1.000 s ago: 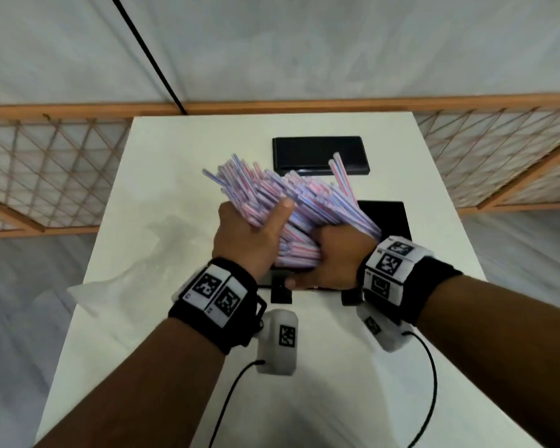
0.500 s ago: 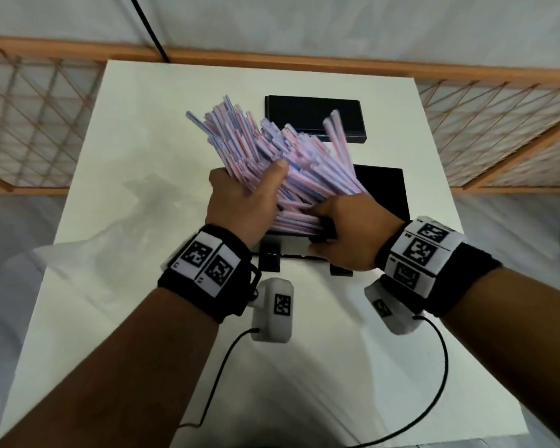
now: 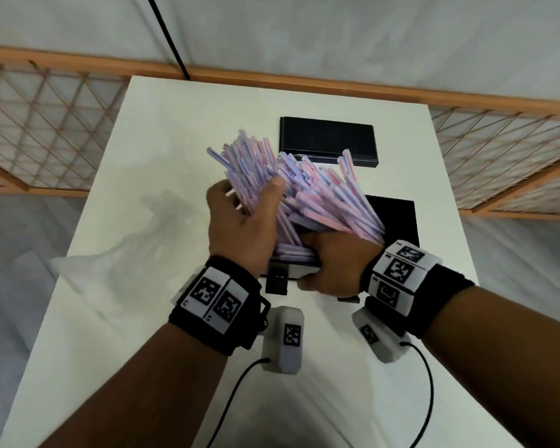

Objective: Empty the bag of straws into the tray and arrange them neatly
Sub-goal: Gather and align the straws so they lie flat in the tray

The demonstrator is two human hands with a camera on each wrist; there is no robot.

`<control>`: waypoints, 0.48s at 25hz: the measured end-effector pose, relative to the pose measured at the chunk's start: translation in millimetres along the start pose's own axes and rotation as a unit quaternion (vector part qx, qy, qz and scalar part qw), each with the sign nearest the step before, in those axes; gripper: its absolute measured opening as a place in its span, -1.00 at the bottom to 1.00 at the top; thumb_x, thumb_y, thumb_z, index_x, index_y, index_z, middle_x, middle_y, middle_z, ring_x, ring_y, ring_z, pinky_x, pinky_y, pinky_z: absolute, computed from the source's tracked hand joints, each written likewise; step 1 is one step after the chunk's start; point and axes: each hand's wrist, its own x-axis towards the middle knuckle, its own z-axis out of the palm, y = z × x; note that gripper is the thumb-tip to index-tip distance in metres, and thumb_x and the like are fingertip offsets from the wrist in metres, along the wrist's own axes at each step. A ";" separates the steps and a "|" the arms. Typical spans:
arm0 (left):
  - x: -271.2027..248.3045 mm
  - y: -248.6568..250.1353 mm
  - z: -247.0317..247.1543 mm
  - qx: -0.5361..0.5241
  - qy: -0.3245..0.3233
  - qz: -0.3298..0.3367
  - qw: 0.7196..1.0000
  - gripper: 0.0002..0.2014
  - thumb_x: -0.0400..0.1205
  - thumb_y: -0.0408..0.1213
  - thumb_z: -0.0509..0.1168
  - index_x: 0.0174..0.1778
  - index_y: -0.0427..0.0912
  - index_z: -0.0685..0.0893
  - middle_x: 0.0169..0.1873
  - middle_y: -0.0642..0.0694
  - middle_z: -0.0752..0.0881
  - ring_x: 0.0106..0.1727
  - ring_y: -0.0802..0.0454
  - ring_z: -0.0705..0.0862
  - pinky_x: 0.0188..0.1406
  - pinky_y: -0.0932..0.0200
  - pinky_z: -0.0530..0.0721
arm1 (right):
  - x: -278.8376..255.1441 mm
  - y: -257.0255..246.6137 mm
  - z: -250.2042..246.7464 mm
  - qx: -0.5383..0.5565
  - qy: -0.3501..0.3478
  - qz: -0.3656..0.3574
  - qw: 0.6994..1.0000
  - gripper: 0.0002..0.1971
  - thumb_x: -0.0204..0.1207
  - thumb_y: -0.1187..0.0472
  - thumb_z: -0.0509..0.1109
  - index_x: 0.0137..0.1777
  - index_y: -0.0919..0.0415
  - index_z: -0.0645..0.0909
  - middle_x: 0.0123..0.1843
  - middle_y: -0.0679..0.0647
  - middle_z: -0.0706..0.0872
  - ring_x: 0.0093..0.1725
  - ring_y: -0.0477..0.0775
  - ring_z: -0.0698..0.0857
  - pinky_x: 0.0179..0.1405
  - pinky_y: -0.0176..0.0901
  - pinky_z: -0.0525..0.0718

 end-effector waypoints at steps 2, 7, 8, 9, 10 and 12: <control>2.0 2.7 -1.6 0.005 0.027 0.030 0.999 -0.53 0.62 -0.04 0.49 0.34 -0.18 0.54 -0.16 0.19 0.74 -0.32 0.51 0.71 -0.19 0.42 0.66 | 0.2 0.5 0.3 0.017 0.005 -0.002 1.000 -0.68 0.44 -0.12 0.47 0.13 -0.05 0.56 0.05 -0.03 0.68 0.16 0.10 0.66 -0.06 -0.27 0.38; -2.9 6.4 -4.2 0.027 0.004 0.040 0.999 -0.60 0.46 0.30 0.35 0.13 0.21 0.69 -0.03 0.17 0.84 0.07 0.12 0.81 0.26 -0.16 0.75 | -1.0 -0.4 1.2 0.003 0.062 -0.003 0.998 -0.48 0.33 -0.25 0.49 0.24 -0.03 0.62 0.17 -0.02 0.71 0.22 0.10 0.64 0.14 -0.22 0.49; -3.0 4.8 -5.7 0.026 0.003 0.041 0.999 -0.50 0.42 0.37 0.34 0.17 0.17 0.69 -0.01 0.17 0.84 0.09 0.07 0.82 0.26 -0.21 0.75 | -1.4 0.0 2.0 0.004 0.078 0.000 0.997 -0.43 0.30 -0.29 0.48 0.25 -0.03 0.60 0.17 -0.01 0.72 0.22 0.12 0.64 0.16 -0.21 0.51; 0.2 -1.0 -7.3 0.048 -0.003 0.042 0.998 -0.36 0.38 0.45 0.34 0.22 0.09 0.68 -0.01 0.16 0.84 0.10 0.06 0.82 0.25 -0.23 0.75 | -1.1 3.0 2.8 0.000 0.091 0.010 0.996 -0.39 0.28 -0.33 0.48 0.26 -0.02 0.59 0.18 0.02 0.72 0.22 0.15 0.66 0.18 -0.19 0.53; -0.2 -5.0 -8.2 0.077 -0.013 0.046 0.996 -0.23 0.35 0.52 0.35 0.27 0.00 0.68 0.01 0.13 0.85 0.09 0.06 0.83 0.23 -0.22 0.77 | -2.0 4.2 4.3 -0.010 0.100 0.016 0.995 -0.36 0.28 -0.36 0.47 0.26 0.00 0.58 0.18 0.05 0.73 0.22 0.17 0.67 0.18 -0.17 0.55; -6.3 -3.9 -11.5 0.070 -0.026 0.054 0.996 -0.12 0.29 0.52 0.47 0.28 -0.15 0.69 0.03 0.01 0.87 0.06 0.08 0.86 0.17 -0.22 0.80 | -9.2 1.2 9.3 0.009 0.084 0.022 0.996 -0.39 0.29 -0.33 0.49 0.23 0.03 0.58 0.15 0.09 0.75 0.18 0.20 0.71 0.11 -0.17 0.58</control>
